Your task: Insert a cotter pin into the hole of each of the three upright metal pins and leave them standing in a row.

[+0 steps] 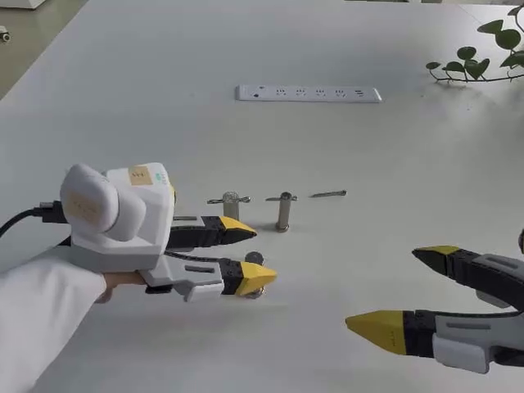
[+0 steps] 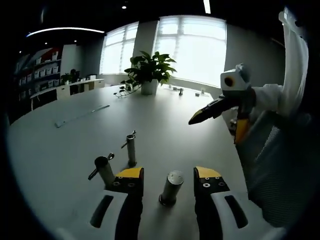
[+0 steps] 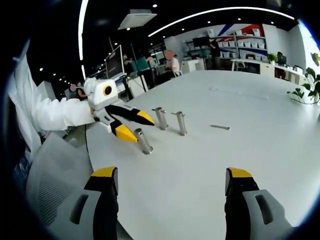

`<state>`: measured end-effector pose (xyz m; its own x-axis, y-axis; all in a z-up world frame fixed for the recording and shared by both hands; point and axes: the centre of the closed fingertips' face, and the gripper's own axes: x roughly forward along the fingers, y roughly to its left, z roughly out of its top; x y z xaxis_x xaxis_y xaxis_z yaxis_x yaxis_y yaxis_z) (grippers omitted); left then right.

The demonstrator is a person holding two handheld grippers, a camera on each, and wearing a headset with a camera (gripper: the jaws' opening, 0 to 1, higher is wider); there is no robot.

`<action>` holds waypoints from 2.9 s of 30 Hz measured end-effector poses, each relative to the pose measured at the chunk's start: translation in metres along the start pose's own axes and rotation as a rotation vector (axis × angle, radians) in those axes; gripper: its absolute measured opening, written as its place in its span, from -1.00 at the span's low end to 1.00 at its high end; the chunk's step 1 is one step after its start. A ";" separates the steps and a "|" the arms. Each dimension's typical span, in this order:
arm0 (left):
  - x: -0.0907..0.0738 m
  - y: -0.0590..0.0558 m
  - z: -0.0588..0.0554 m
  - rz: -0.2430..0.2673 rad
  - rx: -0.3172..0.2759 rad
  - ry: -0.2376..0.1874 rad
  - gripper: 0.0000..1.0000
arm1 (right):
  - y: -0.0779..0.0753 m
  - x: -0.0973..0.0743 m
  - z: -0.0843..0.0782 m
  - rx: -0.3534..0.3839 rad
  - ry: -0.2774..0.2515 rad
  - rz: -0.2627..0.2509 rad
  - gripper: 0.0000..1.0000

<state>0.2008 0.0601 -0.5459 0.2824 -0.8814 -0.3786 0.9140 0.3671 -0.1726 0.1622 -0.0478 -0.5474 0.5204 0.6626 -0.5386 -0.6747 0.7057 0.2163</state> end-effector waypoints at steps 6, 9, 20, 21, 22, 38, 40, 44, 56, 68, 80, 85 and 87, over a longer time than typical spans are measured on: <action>-0.012 -0.014 0.013 -0.029 -0.034 -0.049 0.24 | -0.001 0.002 -0.004 0.004 0.010 -0.002 0.73; -0.019 -0.017 0.008 -0.025 -0.032 -0.037 0.41 | -0.002 0.002 -0.005 -0.004 0.013 -0.005 0.70; -0.036 -0.016 -0.012 0.021 -0.089 -0.001 0.99 | -0.007 0.000 0.003 0.005 -0.011 0.001 0.75; -0.037 -0.016 -0.014 0.024 -0.090 0.002 0.99 | -0.007 0.000 0.002 0.000 -0.005 0.003 0.74; -0.038 -0.016 -0.016 0.030 -0.090 0.007 0.99 | -0.007 0.000 0.002 -0.002 -0.002 0.004 0.74; -0.051 -0.018 -0.038 0.082 -0.168 0.013 0.98 | -0.035 -0.014 0.026 -0.151 0.071 0.019 0.47; -0.054 -0.021 -0.040 0.082 -0.165 0.026 0.98 | -0.038 -0.015 0.033 -0.166 0.065 0.029 0.27; -0.061 -0.023 -0.038 0.096 -0.177 0.011 0.98 | -0.051 -0.014 0.048 -0.307 0.121 0.035 0.13; -0.075 -0.020 -0.048 0.173 -0.208 -0.001 0.93 | -0.079 0.026 0.044 -0.642 0.469 0.079 0.00; -0.081 -0.031 -0.057 0.182 -0.245 0.020 0.93 | -0.108 0.087 0.050 -0.670 0.555 0.071 -0.28; -0.078 -0.030 -0.055 0.196 -0.243 0.002 0.91 | -0.120 0.114 0.050 -0.736 0.591 0.094 -0.65; -0.076 -0.031 -0.054 0.183 -0.251 -0.004 0.91 | -0.123 0.119 0.048 -0.739 0.612 0.093 -0.82; -0.076 -0.031 -0.056 0.180 -0.252 0.004 0.90 | -0.123 0.121 0.047 -0.753 0.620 0.103 -0.82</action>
<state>0.1344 0.1325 -0.5627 0.4319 -0.7944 -0.4271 0.7479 0.5801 -0.3226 0.3328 -0.0431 -0.6013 0.2185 0.3110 -0.9250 -0.9709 0.1644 -0.1741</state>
